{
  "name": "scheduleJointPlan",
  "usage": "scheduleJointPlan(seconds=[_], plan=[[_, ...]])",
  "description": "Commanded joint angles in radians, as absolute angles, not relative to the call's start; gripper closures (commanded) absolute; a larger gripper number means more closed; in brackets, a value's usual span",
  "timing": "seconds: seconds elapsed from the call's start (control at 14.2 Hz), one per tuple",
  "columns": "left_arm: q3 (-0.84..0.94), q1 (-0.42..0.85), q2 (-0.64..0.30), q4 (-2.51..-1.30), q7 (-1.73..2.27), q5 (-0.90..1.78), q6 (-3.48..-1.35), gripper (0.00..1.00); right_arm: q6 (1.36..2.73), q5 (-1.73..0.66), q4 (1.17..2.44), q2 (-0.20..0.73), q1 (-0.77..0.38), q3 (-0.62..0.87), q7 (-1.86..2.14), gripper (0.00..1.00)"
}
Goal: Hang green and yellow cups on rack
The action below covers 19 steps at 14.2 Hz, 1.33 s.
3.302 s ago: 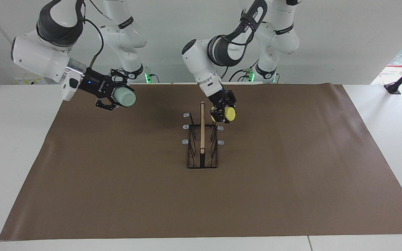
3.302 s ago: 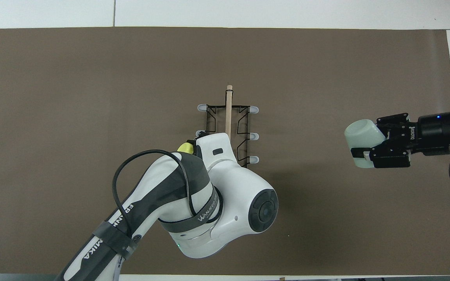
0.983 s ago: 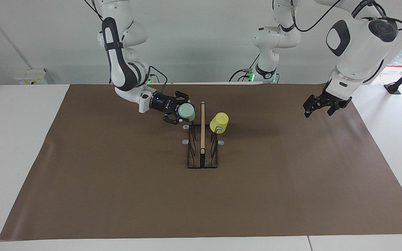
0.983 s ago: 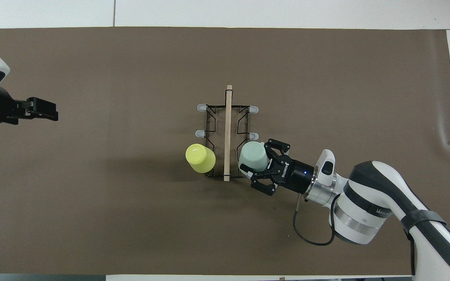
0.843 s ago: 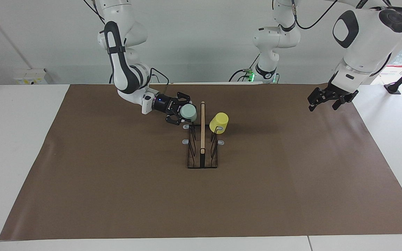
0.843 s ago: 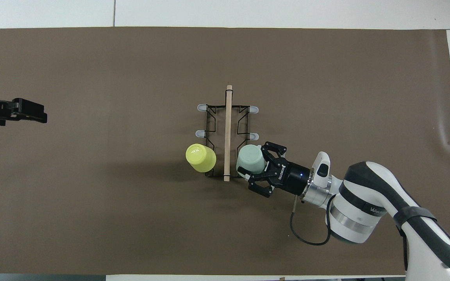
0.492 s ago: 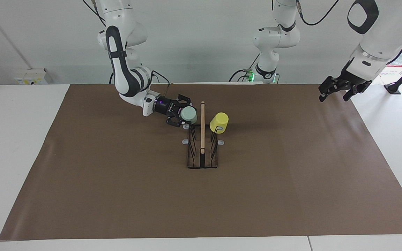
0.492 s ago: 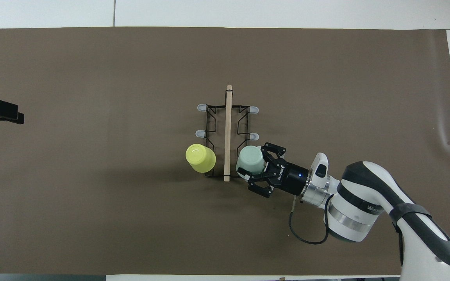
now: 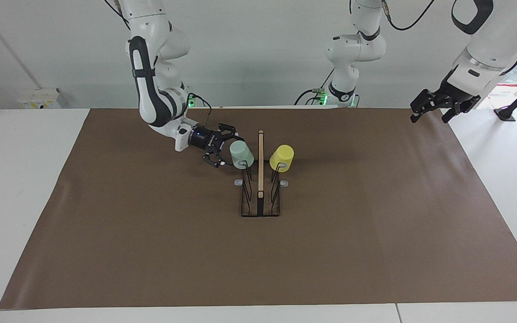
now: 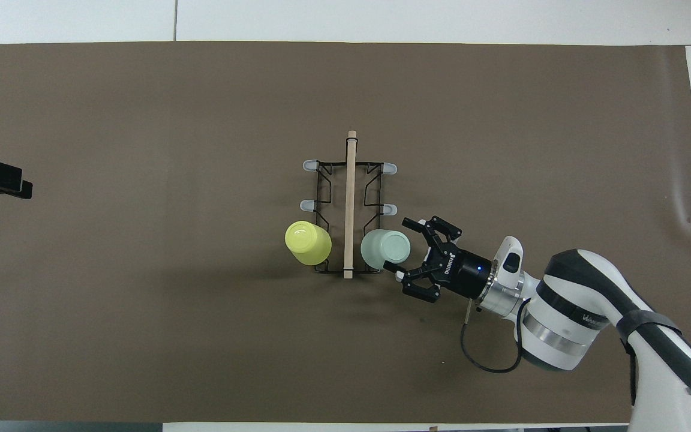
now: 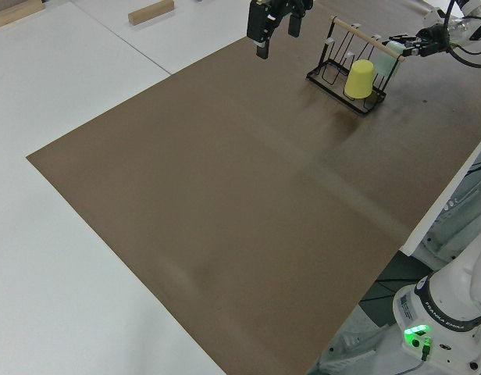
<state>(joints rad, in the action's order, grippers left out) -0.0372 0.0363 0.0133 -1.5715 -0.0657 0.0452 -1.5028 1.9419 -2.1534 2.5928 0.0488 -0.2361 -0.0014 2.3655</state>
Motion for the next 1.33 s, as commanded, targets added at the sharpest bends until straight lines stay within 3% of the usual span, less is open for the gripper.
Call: scheduleJointPlan(seconds=[0.0, 0.49, 0.84, 1.26], plan=[[-0.038, 0.037, 0.009, -1.562, -0.087, 0.061, -1.488, 0.0, 1.861, -1.957, 2.599, 0.026, -0.074, 0.0, 2.262, 0.0], [-0.037, 0.041, 0.011, -1.563, -0.086, 0.049, -1.494, 0.0, 1.763, -1.334, 2.338, 0.048, 0.291, -0.002, 1.817, 0.0], [-0.031, 0.043, 0.023, -1.583, -0.077, 0.015, -1.512, 0.0, 1.781, -0.932, 2.085, 0.06, 0.287, 0.0, 1.545, 0.0], [-0.028, 0.041, 0.029, -1.591, -0.074, 0.015, -1.519, 0.0, 1.831, -0.663, 1.941, 0.112, 0.281, 0.009, 1.379, 0.0]])
